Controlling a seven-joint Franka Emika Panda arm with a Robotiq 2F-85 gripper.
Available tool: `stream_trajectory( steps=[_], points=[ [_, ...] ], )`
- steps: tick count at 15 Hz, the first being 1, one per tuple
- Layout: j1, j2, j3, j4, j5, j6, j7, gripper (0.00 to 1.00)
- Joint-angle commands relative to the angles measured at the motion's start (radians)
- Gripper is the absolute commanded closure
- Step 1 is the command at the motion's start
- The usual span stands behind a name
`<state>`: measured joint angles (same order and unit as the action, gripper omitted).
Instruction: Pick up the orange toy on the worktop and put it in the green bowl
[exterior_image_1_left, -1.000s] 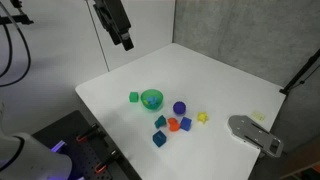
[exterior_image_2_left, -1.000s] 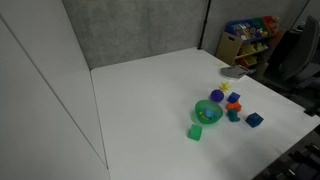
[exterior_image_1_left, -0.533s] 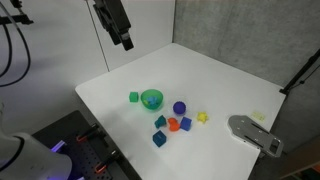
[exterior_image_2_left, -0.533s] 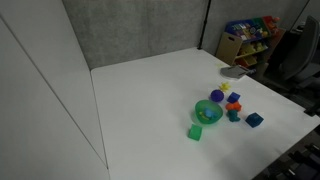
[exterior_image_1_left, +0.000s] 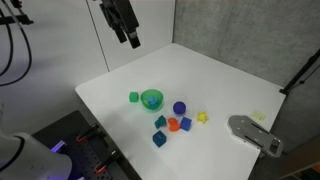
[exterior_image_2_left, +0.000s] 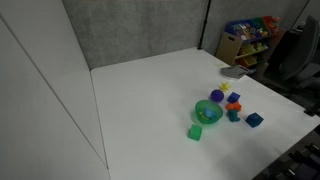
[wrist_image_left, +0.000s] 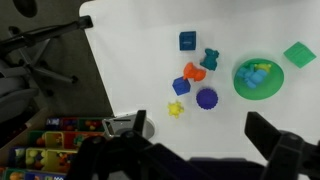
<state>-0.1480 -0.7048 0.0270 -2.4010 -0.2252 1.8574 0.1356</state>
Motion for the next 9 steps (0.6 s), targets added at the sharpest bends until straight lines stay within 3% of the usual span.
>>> stream_trajectory(
  steps=[1, 9],
  points=[
    [0.014, 0.083, -0.040, 0.061, 0.037, 0.034, 0.010, 0.00],
    [0.045, 0.235, -0.117, 0.078, 0.243, 0.189, -0.030, 0.00]
  ],
)
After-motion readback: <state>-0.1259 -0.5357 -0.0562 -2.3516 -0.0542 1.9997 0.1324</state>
